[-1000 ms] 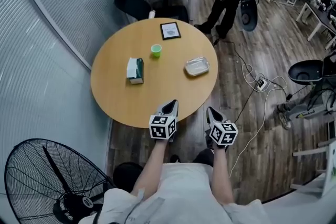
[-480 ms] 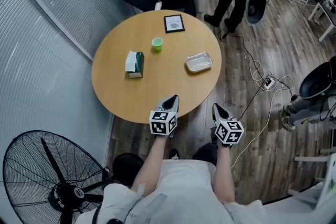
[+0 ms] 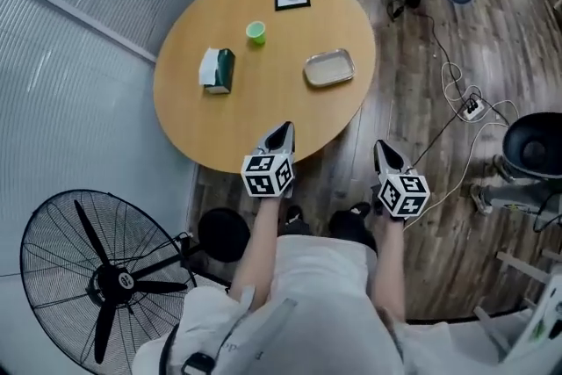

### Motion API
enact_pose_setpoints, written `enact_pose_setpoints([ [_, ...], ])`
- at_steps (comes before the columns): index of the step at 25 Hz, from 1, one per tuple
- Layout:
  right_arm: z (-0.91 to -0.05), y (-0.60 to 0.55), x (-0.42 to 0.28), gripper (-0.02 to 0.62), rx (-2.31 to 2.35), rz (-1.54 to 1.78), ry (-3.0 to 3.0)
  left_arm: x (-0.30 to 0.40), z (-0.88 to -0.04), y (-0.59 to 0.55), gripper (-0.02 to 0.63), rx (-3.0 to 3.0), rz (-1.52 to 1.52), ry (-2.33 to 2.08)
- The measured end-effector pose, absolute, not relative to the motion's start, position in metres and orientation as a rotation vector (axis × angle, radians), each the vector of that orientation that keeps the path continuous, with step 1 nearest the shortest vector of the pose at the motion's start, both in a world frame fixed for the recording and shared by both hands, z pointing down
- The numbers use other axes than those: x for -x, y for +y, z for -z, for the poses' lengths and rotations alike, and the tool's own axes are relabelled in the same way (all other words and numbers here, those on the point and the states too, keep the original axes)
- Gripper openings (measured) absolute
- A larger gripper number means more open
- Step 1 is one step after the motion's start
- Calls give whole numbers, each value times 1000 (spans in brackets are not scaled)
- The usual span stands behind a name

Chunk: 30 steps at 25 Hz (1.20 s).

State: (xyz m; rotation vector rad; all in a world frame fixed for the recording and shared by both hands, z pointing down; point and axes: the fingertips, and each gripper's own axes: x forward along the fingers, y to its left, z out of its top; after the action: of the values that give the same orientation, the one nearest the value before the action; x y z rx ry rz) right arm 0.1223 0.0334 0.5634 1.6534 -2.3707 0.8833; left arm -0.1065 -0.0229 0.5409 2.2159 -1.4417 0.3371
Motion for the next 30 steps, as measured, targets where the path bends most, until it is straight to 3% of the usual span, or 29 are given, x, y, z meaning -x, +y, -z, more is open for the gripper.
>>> enact_pose_setpoints([
  [8,-564,0,-164,0,-1617,-904,-2409,100,-541,-32,3,-2159,-412,-1540],
  [16,-569,-49,-145,0,-1573,-900,-2442,106,-554,-56,3,-2135,-418,-1544],
  [30,-579,-168,-122,0,-1560,-855,-2347,97,-575,-202,3,-2193,-403,-1425],
])
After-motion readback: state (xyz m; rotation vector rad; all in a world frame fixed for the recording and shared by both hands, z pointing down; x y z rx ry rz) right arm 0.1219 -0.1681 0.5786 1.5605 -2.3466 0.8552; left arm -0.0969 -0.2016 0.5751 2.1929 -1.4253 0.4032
